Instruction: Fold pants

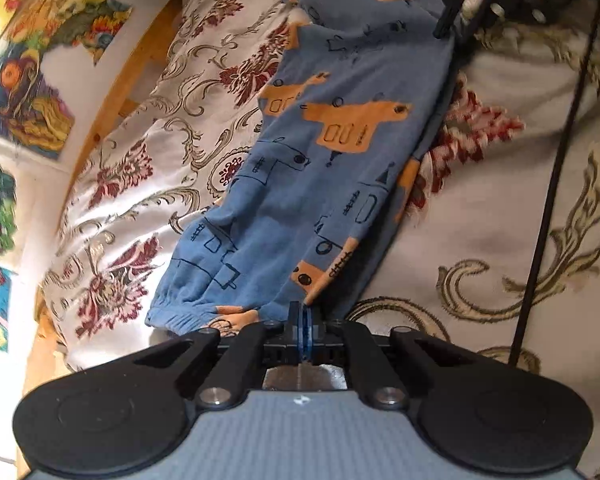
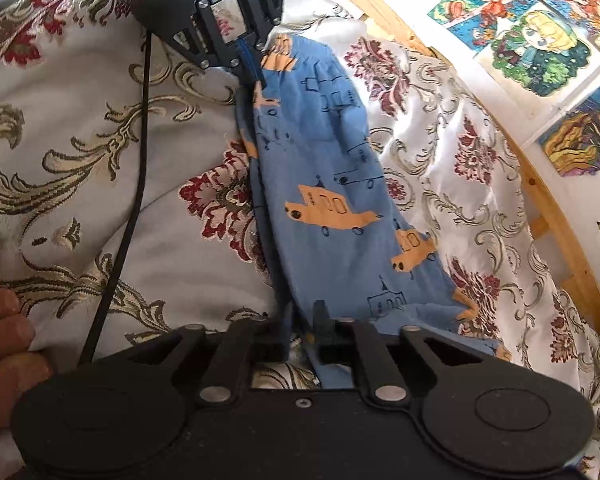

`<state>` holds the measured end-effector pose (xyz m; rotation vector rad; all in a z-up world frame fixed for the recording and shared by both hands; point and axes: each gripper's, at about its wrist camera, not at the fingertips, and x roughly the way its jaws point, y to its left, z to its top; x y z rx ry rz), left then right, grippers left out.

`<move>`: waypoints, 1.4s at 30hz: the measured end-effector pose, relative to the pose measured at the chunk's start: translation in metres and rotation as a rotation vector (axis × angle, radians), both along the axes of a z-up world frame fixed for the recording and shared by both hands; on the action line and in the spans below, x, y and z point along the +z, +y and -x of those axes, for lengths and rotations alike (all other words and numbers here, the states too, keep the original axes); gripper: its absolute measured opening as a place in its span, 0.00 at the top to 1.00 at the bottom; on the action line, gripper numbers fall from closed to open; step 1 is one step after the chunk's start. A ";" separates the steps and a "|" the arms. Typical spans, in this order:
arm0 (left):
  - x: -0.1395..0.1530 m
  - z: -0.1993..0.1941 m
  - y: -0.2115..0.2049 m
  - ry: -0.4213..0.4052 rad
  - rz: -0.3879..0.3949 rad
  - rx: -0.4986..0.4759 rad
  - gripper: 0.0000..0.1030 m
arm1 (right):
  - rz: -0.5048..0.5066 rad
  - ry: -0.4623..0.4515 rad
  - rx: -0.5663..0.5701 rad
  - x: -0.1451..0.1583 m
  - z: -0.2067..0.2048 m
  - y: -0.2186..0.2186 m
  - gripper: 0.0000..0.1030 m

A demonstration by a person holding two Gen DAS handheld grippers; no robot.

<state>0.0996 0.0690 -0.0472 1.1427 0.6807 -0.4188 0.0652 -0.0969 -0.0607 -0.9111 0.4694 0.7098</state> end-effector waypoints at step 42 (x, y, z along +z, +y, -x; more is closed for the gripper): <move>0.015 -0.044 -0.219 0.307 0.689 0.155 0.20 | -0.622 0.116 -0.743 0.034 -0.052 -0.204 0.01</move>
